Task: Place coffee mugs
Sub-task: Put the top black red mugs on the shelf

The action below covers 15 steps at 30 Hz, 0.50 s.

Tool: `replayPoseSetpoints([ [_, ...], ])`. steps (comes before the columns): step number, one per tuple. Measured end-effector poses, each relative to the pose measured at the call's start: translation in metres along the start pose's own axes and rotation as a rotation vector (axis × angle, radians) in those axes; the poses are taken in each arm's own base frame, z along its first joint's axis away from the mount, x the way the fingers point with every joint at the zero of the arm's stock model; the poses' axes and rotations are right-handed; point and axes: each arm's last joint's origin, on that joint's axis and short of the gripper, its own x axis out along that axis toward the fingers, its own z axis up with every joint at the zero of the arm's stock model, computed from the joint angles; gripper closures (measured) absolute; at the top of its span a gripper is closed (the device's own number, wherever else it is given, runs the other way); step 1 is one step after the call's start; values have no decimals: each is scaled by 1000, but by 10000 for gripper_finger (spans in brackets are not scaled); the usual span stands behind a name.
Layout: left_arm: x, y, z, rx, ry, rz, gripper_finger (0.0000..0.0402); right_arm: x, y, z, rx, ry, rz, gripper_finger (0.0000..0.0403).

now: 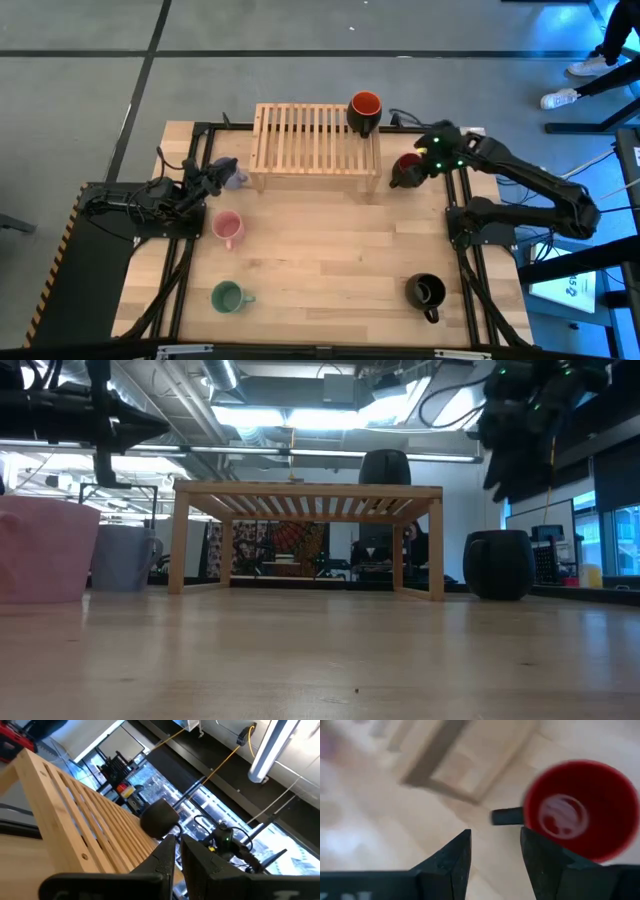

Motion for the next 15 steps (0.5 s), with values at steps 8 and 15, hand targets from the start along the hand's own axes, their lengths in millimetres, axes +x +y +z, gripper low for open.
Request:
replayPoseSetpoints([
  [8, 0, 0, 0, 20, -1, 2, 379, 36, -4, 10, 114, 73, -189, 244],
  [15, 0, 0, 0, 19, 3, -4, 379, 56, -6, 20, 134, 47, -246, 244],
])
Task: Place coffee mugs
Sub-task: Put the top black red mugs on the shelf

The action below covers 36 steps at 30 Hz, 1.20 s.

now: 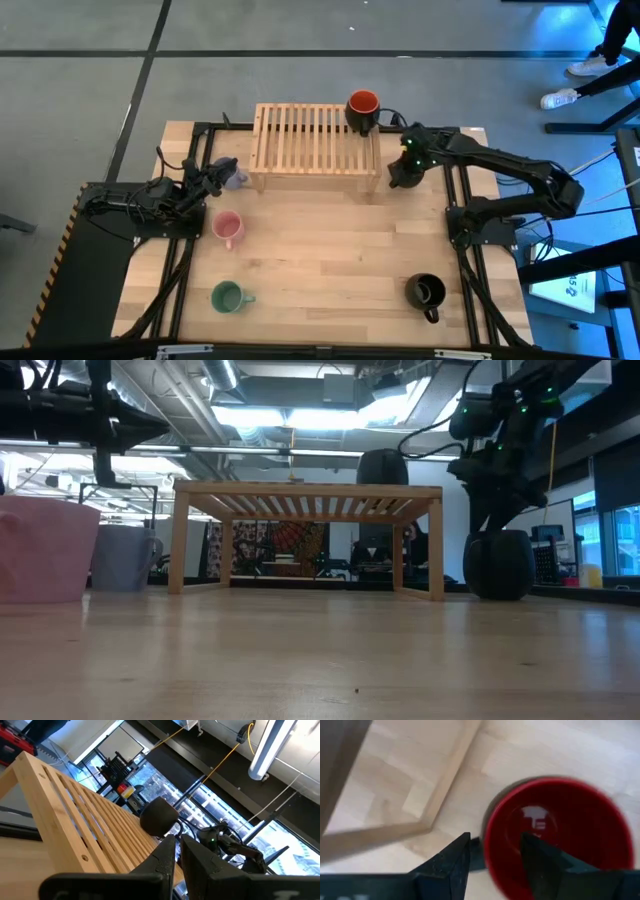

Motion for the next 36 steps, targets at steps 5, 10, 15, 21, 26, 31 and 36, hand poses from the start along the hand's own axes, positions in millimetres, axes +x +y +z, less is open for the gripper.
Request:
replayPoseSetpoints([
  [5, 0, 0, 0, -1, 1, 0, 379, 5, -1, 1, 2, 2, -39, 244],
  [10, 0, 0, 0, -1, 0, 0, 379, 5, 0, 1, -1, 0, -37, 244],
  [15, 0, 0, 0, -2, 0, -1, 379, 5, 0, 1, -3, 1, -38, 244],
  [21, 0, 0, 0, -2, 0, 0, 379, 3, -1, 1, -6, -4, -35, 244],
  [26, 0, 0, 0, -2, 0, 0, 379, -10, -2, -3, 3, -17, 2, 244],
  [31, 0, 0, 0, -2, 0, 0, 379, -41, -1, -2, -73, -51, 36, 244],
  [36, 0, 0, 0, 4, 0, 0, 379, -64, -3, -11, -286, -58, 129, 244],
])
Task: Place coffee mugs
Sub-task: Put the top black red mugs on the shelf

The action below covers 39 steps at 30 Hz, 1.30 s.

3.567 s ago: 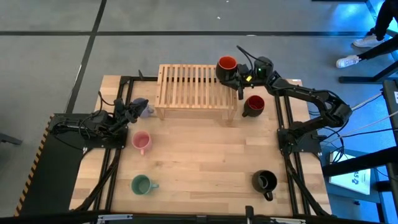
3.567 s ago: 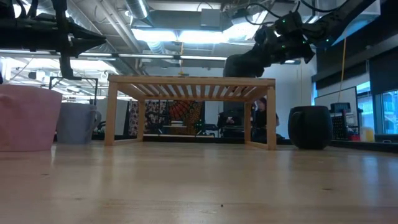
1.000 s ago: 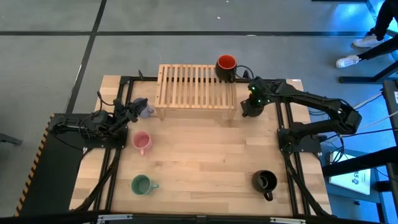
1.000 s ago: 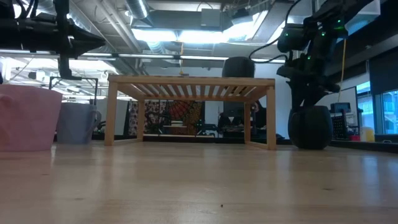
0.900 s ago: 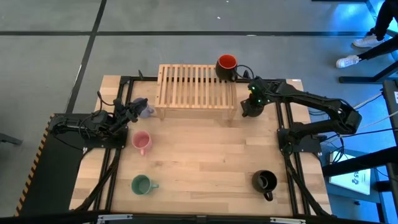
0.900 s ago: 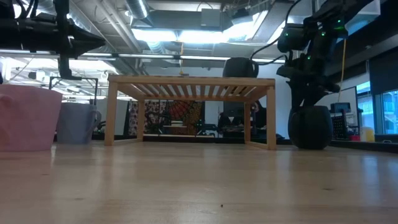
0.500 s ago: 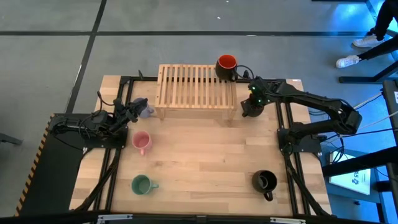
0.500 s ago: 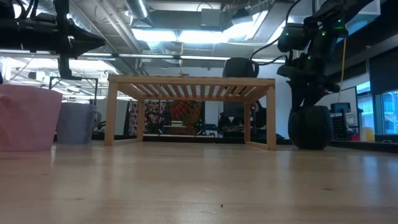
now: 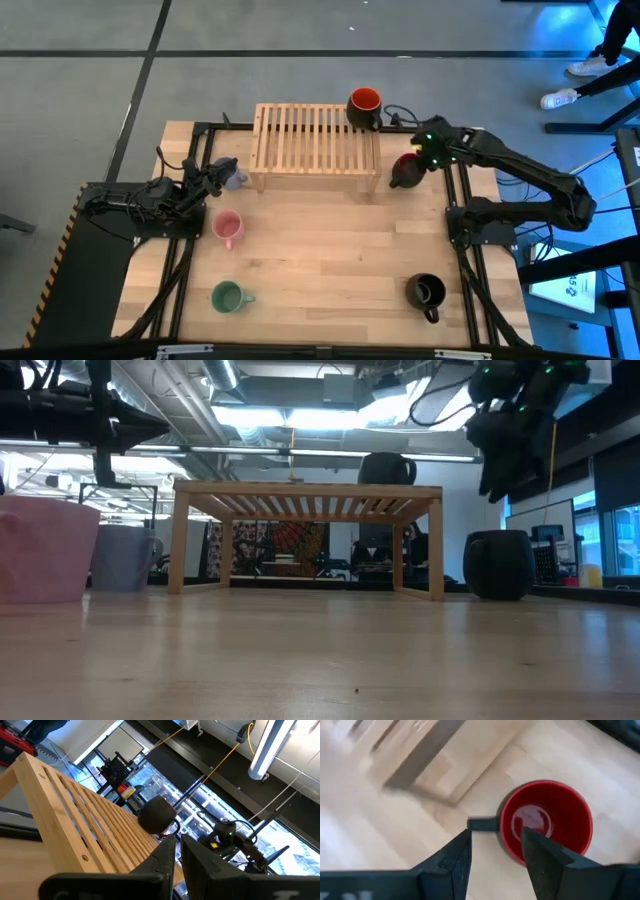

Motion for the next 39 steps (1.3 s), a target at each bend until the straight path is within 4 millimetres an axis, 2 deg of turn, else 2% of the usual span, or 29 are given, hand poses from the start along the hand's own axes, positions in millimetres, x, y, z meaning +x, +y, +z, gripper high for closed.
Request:
replayPoseSetpoints([
  [3, 0, 0, 0, 0, 0, 0, 379, 1, -2, -8, -190, 6, 13, 244],
  [7, 0, 0, 0, 0, 0, 0, 379, 16, -5, -19, -346, 67, 24, 244],
  [15, 0, 0, 0, 0, 0, 0, 379, 50, -11, -26, -381, 149, -9, 244],
  [23, 0, 0, 0, 0, 2, -2, 379, 68, -13, -20, -432, 183, -44, 248],
  [27, 0, 0, 0, 0, 2, -3, 379, 72, -13, -20, -432, 207, -32, 287],
  [33, 0, 0, 0, 0, 2, -3, 379, 72, -13, -23, -427, 234, -8, 388],
  [39, 0, 0, 0, 1, 2, -3, 379, 71, -13, -27, -408, 270, 9, 391],
])
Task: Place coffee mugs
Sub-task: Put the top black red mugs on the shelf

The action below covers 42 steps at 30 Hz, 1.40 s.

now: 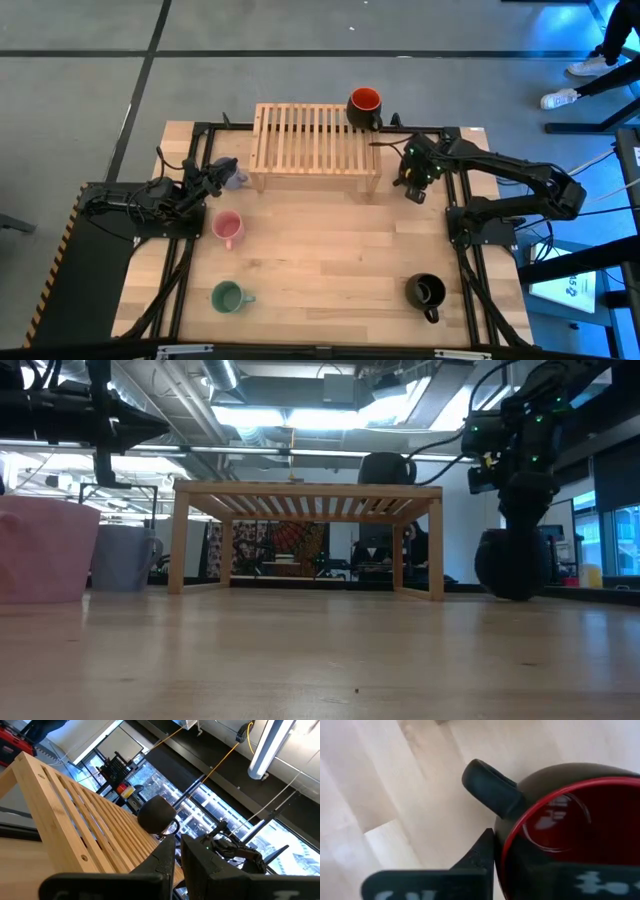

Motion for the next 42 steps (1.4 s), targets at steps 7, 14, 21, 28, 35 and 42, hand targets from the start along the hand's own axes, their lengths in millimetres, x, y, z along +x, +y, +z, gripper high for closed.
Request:
replayPoseSetpoints([
  [7, 0, 0, 1, -8, -10, 7, 379, -20, 22, 0, -51, -39, 49, 397],
  [14, 0, 2, 3, -4, -67, 84, 379, -48, 56, 8, -116, -64, 105, 399],
  [21, 0, 4, 0, 18, -48, 95, 360, -63, 92, 10, -163, -88, 177, 400],
  [28, 0, 0, -6, 29, 97, -56, 308, -50, 137, 18, -333, -126, 289, 401],
  [35, 2, -1, -11, 26, 169, -104, 301, -31, 173, 39, -476, -130, 312, 401],
  [42, 4, 1, -17, 54, 205, -73, 304, -11, 209, 63, -615, -55, 315, 401],
])
